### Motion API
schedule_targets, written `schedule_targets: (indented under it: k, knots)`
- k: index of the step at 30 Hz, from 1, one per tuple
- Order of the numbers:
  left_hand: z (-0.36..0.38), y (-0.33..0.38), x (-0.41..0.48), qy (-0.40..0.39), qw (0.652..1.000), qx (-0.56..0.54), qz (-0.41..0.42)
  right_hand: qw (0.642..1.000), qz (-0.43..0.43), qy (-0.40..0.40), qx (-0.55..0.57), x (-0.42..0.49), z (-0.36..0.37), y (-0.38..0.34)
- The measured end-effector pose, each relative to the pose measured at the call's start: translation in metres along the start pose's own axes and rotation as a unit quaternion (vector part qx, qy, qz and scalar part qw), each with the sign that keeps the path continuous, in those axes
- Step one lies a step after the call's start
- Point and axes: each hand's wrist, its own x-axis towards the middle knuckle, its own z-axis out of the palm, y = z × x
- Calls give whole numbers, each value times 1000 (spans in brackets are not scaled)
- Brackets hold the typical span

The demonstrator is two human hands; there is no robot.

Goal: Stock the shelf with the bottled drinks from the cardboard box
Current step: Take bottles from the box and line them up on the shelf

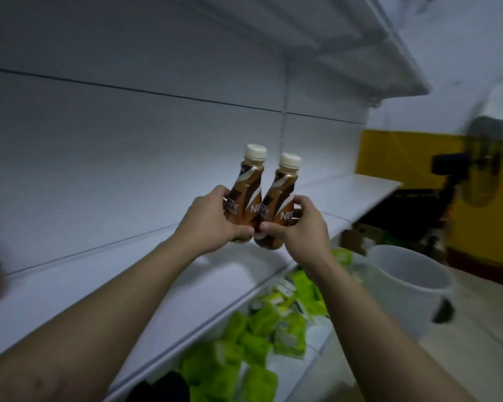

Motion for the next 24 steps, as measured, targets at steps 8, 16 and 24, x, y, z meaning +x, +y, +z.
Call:
schedule_targets:
  k: [8, 16, 24]
  knots:
    - [-78, -93, -52, 70, 985, 75, -139, 977, 13, -210, 47, -1, 134, -18]
    - [-121, -136, -82, 85, 963, 154, -206, 946, 17, -322, 28, -6, 210, -42]
    - [-167, -131, -64, 206, 949, 155, -179, 937, 55, -345, 24, -9, 246, -61]
